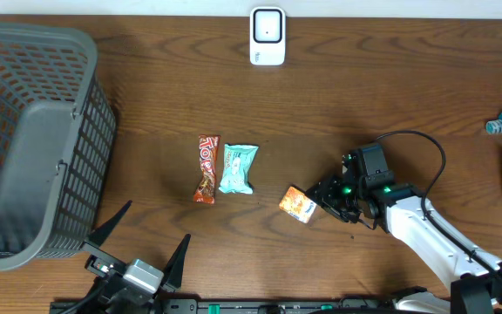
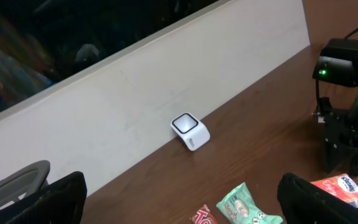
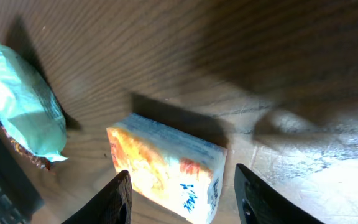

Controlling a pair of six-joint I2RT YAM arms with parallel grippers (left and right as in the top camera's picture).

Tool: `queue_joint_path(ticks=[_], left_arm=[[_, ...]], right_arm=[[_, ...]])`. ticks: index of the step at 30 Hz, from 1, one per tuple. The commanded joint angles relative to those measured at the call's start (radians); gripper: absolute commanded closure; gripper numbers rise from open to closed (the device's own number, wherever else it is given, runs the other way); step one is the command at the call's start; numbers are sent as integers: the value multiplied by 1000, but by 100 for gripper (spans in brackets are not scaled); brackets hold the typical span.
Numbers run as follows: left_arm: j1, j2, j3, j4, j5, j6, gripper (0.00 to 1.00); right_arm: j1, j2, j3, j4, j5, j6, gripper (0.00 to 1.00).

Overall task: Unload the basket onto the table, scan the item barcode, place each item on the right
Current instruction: 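Push and close the right gripper on the orange box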

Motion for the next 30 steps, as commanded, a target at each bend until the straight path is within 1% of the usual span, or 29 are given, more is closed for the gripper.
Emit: queue_joint_path(ticks=[1, 7, 12, 15, 21, 23, 24, 27, 30], left_arm=[[-4, -7, -3, 5, -5, 10, 2], [-4, -7, -3, 5, -5, 10, 2], [-4, -7, -3, 5, -5, 10, 2], [-4, -7, -3, 5, -5, 10, 2], [-4, -7, -3, 5, -5, 10, 2], [-4, -7, -3, 5, -6, 10, 2], [-4, -7, -3, 5, -5, 10, 2], [-4, -7, -3, 5, -6, 10, 2], [-4, -7, -3, 5, -6, 10, 2]], right_arm=[[10, 24, 16, 2, 16, 13, 52], [53, 26, 16, 7, 1, 27, 53], [69, 27, 16, 14, 87, 39, 51], [69, 42, 16, 24, 95, 39, 51], [70, 119, 16, 58, 57, 39, 57], [71, 159, 16, 75, 40, 38, 62], [71, 173, 16, 79, 37, 38, 66], [72, 219, 16, 79, 32, 38, 99], [68, 241, 16, 77, -12, 38, 99]])
